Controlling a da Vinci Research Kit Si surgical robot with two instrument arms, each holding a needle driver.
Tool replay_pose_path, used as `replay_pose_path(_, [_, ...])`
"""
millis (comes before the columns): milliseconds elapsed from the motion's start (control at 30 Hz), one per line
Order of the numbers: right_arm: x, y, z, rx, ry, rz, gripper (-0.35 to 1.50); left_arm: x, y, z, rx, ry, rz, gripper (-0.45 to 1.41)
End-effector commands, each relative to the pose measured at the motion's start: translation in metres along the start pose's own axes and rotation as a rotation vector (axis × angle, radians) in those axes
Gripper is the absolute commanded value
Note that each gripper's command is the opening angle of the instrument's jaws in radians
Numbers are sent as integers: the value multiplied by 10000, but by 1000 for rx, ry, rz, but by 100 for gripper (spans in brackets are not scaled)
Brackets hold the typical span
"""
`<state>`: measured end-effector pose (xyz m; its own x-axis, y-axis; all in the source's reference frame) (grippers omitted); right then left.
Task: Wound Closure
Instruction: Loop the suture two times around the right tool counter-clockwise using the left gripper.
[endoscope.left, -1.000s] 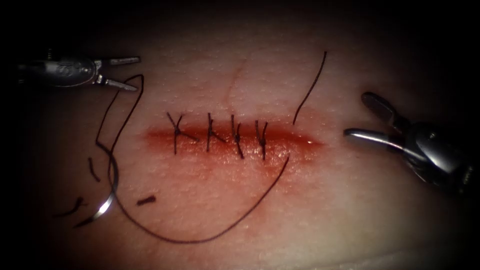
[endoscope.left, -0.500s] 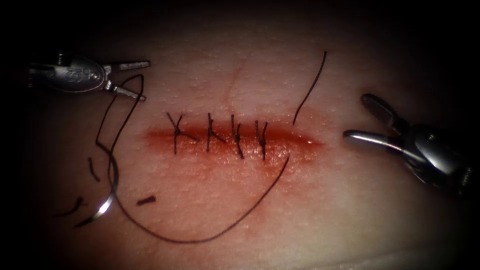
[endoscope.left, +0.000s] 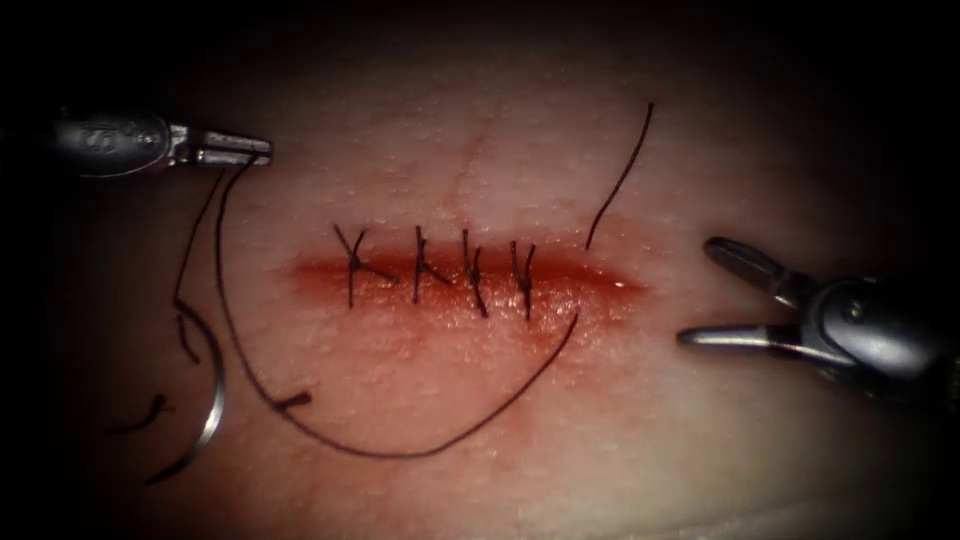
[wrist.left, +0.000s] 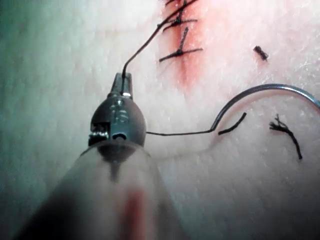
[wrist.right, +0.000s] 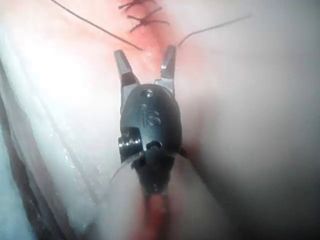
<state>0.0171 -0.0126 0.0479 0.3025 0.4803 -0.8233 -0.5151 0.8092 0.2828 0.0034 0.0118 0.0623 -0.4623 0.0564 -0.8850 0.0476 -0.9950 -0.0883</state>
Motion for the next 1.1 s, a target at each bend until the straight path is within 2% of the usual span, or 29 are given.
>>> replay_pose_path(33, [24, -18, 16, 63, 18, -1, -23, 27, -4, 2, 32, 44, -40, -45])
replay_pose_path(67, [29, -21, 19, 69, 21, 3, -35, 36, -4, 3, 46, 56, -51, -45])
replay_pose_path(100, [38, -27, 25, 84, 26, 5, -35, 52, -4, 4, 66, 74, -59, -45])
replay_pose_path(133, [38, -27, 25, 84, 26, 5, -35, 52, -4, 4, 66, 74, -59, -45])
replay_pose_path(200, [49, -39, 48, 178, 27, 19, -35, 83, -1, 17, 93, 94, -87, -45])
replay_pose_path(300, [51, -47, 60, 228, 52, -5, -35, 93, 0, 26, 103, 95, -89, -45])
replay_pose_path(433, [58, -64, 87, 290, 98, -54, -35, 111, -1, 54, 124, 91, -94, -45])
replay_pose_path(533, [62, -69, 104, 290, 138, -73, -35, 114, -2, 66, 133, 90, -93, -45])
replay_pose_path(600, [66, -76, 125, 277, 218, -84, -35, 114, -2, 83, 139, 96, -100, -45])
replay_pose_path(733, [71, -88, 144, 273, 262, -81, -35, 112, -3, 102, 141, 106, -98, -45])
replay_pose_path(800, [73, -90, 148, 271, 267, -81, -35, 110, -3, 109, 141, 105, -94, -45])
replay_pose_path(900, [86, -104, 162, 248, 341, -65, -35, 99, -3, 130, 147, 112, -80, -45])
replay_pose_path(1100, [101, -111, 165, 179, 410, -38, -35, 78, -3, 139, 134, 114, -80, -45])
